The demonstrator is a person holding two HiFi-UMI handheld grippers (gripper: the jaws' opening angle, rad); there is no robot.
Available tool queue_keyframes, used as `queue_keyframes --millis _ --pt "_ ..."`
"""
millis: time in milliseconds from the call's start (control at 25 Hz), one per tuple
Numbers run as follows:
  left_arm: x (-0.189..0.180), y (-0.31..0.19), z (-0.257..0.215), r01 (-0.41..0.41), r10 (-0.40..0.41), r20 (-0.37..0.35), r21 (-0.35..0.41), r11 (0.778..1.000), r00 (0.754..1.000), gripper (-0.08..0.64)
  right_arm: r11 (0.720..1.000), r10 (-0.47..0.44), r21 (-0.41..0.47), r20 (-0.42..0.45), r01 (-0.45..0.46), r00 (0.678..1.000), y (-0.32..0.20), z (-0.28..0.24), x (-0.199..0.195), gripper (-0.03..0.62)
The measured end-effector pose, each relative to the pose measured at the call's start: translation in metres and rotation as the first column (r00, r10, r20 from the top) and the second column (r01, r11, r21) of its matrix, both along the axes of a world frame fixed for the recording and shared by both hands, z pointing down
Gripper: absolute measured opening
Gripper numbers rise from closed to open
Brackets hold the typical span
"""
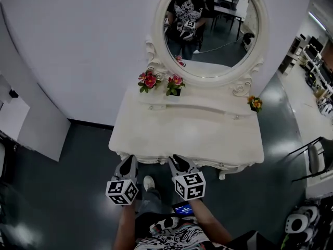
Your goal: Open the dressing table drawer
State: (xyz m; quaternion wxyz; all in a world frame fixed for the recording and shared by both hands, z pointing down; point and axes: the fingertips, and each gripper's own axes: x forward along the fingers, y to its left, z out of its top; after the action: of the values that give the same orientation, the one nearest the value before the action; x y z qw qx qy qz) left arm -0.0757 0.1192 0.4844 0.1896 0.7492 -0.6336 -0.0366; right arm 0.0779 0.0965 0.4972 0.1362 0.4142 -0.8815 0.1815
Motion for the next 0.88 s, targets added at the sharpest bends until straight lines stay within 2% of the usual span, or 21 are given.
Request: queue_keyframes --millis 160,280,480,680,880 --pt "-0.026 -0.071 0.018 -0.021 0.022 0.019 -0.042 0.999 1.000 0.002 0.999 0.009 -0.035 -0.033 -0.010 0.999 -0.056 0.015 -0.029 0.097" --pt "-0.038 -0.119 0.028 -0.071 0.073 0.028 -0.077 0.995 0.997 0.002 0.997 0.024 -0.067 -0.045 -0.027 0.999 -0.094 0.021 -0.050 0.089" --pt "-0.057 -0.194 0.036 -0.140 0.144 0.037 -0.087 0.986 0.989 0.002 0.994 0.067 -0.088 -0.062 -0.073 0.996 -0.165 0.033 -0.079 0.094" --pt "-0.064 -0.242 0.057 -0.206 0.211 0.033 -0.128 0.970 0.977 0.002 0.983 0.137 -0.110 -0.094 -0.147 0.986 -0.214 0.048 -0.084 0.098" --pt "-0.062 -0.269 0.070 -0.242 0.246 0.007 -0.150 0.959 0.969 0.002 0.976 0.165 -0.125 -0.101 -0.177 0.981 -0.240 0.053 -0.086 0.104"
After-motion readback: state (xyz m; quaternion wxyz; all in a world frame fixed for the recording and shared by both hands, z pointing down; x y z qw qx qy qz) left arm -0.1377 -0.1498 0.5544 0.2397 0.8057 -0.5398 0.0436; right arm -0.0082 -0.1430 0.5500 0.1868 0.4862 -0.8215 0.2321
